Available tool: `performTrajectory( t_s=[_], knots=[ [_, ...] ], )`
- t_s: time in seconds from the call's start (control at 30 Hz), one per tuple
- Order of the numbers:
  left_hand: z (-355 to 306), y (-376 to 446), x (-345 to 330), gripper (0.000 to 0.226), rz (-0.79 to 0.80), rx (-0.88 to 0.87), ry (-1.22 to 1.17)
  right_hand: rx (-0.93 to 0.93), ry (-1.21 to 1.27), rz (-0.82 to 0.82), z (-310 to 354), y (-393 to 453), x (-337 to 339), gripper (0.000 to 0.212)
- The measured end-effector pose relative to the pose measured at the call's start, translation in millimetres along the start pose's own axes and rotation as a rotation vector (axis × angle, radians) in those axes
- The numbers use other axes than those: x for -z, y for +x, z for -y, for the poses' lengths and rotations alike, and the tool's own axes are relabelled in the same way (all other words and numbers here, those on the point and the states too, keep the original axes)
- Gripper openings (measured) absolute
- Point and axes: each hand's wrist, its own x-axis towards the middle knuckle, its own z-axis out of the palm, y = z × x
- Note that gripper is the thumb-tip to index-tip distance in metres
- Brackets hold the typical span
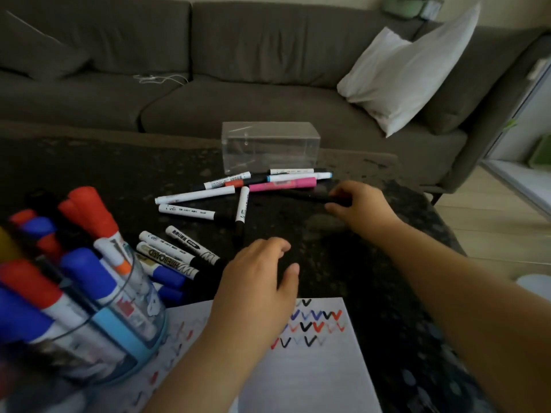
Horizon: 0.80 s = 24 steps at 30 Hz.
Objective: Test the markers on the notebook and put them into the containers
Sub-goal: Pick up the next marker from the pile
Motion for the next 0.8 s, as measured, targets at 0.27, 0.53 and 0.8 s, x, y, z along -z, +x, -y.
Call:
performTrajectory(
  t_s=[0.27,0.53,0.8],
  knots=[
    [-24.7,-59.9,43.3,0.009,0.067,0.262,-0.362,-0.140,0.882,0.057,56.0,-155.3,57.9,0.011],
    [-52.1,-120.9,72.0,0.017,0.200,0.457,-0.621,-0.397,1.237,0.379,100.5,-272.7,63.4,0.022],
    [-76.7,-180.8,95.5,0.031,0.422,0.527,-1.481,-0.420,1.485,0.643,125.8,-341.9,71.4,0.033]
  ],
)
